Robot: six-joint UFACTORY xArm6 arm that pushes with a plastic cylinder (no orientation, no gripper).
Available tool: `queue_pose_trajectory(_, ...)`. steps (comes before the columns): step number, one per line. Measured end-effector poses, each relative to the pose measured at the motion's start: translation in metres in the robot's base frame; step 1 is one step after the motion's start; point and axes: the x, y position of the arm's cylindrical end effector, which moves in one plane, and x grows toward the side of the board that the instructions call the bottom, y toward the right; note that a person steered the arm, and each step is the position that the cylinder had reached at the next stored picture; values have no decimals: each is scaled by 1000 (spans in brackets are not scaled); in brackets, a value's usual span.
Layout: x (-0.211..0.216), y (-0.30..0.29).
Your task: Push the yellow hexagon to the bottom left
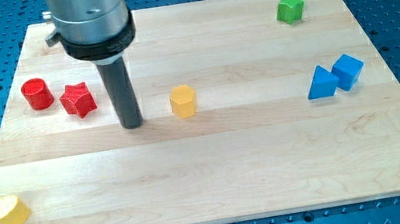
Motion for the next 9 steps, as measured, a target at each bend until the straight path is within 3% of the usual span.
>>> queue_pose_trajectory(2, -31, -34)
queue_pose_trajectory(3, -31, -94)
queue_pose_trajectory(4, -31, -67)
queue_pose_trajectory(6, -67, 128)
queue_pose_trajectory(7, -26, 138)
queue_pose_trajectory(9, 42, 12)
